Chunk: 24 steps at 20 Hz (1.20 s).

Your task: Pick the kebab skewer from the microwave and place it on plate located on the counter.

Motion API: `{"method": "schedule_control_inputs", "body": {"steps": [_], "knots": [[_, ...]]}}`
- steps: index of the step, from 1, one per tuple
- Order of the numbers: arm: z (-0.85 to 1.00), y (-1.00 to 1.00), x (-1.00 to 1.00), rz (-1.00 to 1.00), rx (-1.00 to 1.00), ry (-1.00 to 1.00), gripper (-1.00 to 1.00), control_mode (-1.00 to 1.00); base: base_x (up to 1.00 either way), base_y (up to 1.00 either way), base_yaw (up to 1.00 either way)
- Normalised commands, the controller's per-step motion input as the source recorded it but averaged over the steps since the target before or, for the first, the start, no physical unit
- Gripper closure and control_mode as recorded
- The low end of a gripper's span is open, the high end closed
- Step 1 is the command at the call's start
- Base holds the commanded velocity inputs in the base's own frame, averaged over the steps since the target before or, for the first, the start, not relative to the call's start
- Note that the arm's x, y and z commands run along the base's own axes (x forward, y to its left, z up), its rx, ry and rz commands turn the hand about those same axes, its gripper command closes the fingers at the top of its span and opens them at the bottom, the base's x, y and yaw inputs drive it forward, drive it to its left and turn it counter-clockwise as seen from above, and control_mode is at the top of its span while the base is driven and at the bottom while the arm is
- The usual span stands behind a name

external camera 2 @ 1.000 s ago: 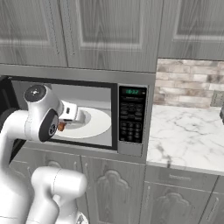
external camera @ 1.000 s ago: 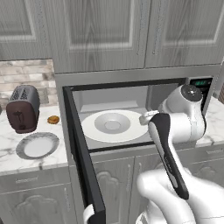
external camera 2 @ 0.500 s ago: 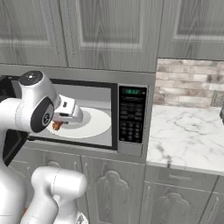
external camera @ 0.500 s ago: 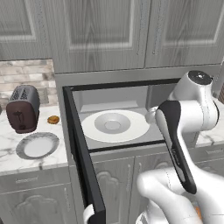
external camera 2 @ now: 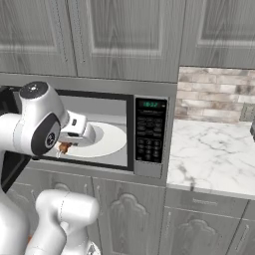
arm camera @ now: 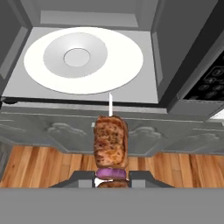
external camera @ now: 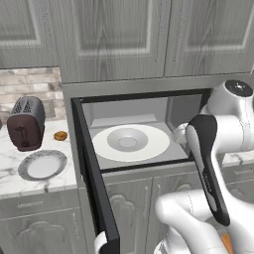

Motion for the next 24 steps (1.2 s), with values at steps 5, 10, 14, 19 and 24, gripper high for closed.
{"method": "schedule_control_inputs", "body": {"steps": [5,10,14,19,24], "knots": [[0.00,-0.02,-0.03,0.00,0.00,0.00,1.00,-1.00,0.00,0.00,0.00],[0.00,0.00,-0.03,0.00,0.00,0.01,1.00,-1.00,0.00,0.00,0.00],[0.00,0.00,-0.09,0.00,0.00,0.01,1.00,-1.00,0.00,0.00,0.00],[0.00,0.00,0.00,0.00,0.00,0.00,1.00,1.00,-0.35,-0.01,0.00],[0.00,0.00,0.00,0.00,0.00,0.00,1.00,1.00,-0.99,-0.19,0.00]]}}
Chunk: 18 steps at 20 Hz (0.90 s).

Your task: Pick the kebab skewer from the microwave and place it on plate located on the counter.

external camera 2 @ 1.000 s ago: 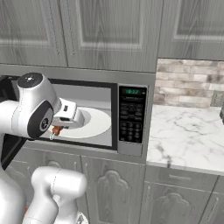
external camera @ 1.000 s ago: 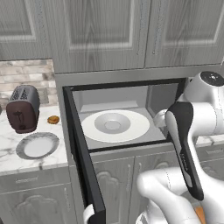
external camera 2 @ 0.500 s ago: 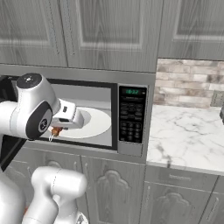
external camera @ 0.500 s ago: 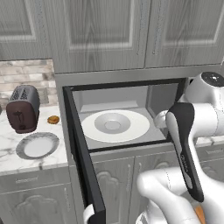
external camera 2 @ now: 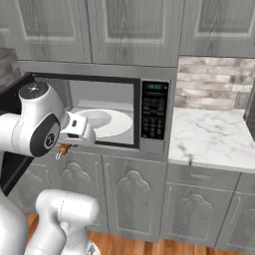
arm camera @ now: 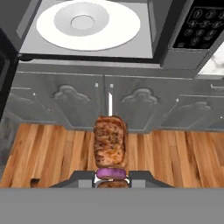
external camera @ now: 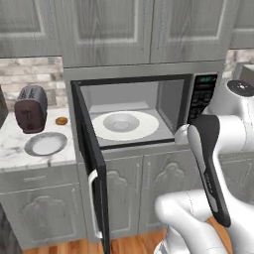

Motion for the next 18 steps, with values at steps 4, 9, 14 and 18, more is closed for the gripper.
{"method": "schedule_control_inputs", "body": {"steps": [4,9,14,18], "knots": [[0.00,0.00,0.00,0.00,0.00,0.00,1.00,1.00,-1.00,-0.19,0.00],[0.00,0.00,0.00,0.00,0.00,0.00,1.00,1.00,-0.74,-0.01,0.00],[0.00,0.00,0.00,0.00,0.00,0.00,1.00,1.00,-0.47,0.00,0.00],[0.00,0.00,0.00,0.00,0.00,0.00,1.00,1.00,-0.27,0.00,-0.05]]}}
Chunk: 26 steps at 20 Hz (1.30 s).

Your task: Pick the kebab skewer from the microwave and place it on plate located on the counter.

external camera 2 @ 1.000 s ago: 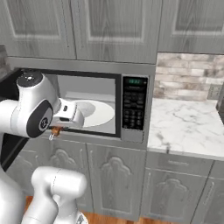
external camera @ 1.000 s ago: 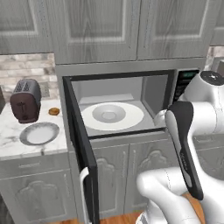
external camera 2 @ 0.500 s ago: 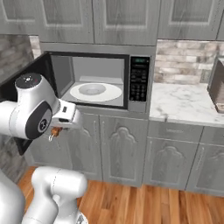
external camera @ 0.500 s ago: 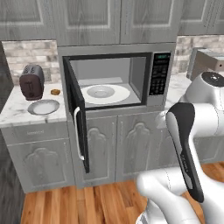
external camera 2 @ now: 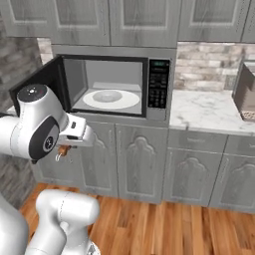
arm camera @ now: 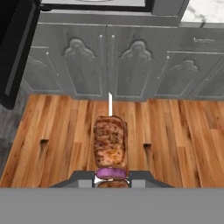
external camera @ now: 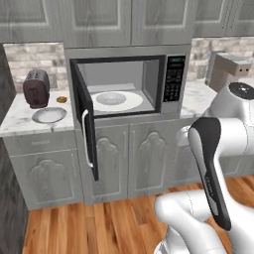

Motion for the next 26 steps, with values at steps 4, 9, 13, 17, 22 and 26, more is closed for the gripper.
{"method": "schedule_control_inputs", "body": {"steps": [4,9,13,17,22,26], "knots": [[0.00,0.00,0.00,0.00,0.00,0.00,1.00,1.00,-0.42,0.02,-0.07],[0.00,0.00,0.00,0.00,0.00,0.00,1.00,1.00,-0.60,0.41,0.00],[0.00,0.00,0.00,0.00,0.00,0.00,1.00,1.00,-0.74,0.59,0.00],[0.00,0.00,0.00,0.00,0.00,0.00,1.00,1.00,-0.70,0.63,0.00],[0.00,0.00,0.00,0.00,0.00,0.00,1.00,1.00,-0.43,0.79,0.02],[0.00,0.00,0.00,0.00,0.00,0.00,1.00,1.00,0.00,0.99,0.05]]}}
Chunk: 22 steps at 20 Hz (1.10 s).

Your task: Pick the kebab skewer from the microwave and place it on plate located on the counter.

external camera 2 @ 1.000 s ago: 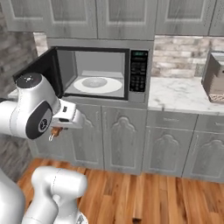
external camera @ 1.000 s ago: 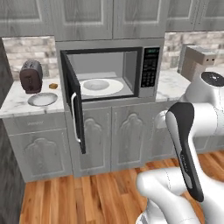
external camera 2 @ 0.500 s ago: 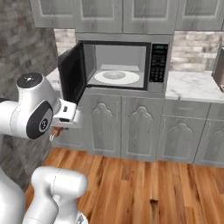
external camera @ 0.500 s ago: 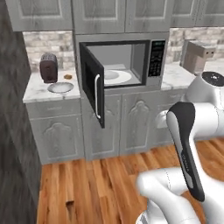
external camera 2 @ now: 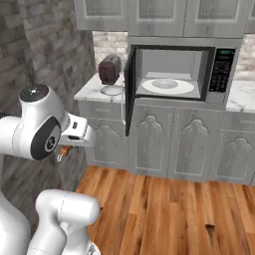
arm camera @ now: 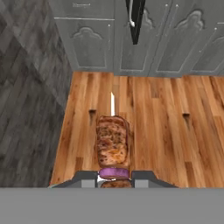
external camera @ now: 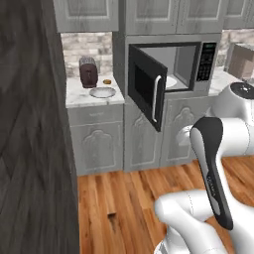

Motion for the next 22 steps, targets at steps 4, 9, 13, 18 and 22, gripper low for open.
{"method": "schedule_control_inputs", "body": {"steps": [4,9,13,18,22], "knots": [[0.00,0.00,0.00,0.00,0.00,0.00,1.00,1.00,0.25,0.88,0.07],[0.00,0.00,0.00,0.00,0.00,0.00,1.00,1.00,0.66,0.07,0.00],[0.00,0.00,0.00,0.00,0.00,0.00,1.00,1.00,0.89,0.00,0.00],[0.00,0.00,0.00,0.00,0.00,0.00,1.00,1.00,0.83,0.00,0.00],[0.00,0.00,0.00,0.00,0.00,0.00,1.00,1.00,0.76,0.00,0.00]]}}
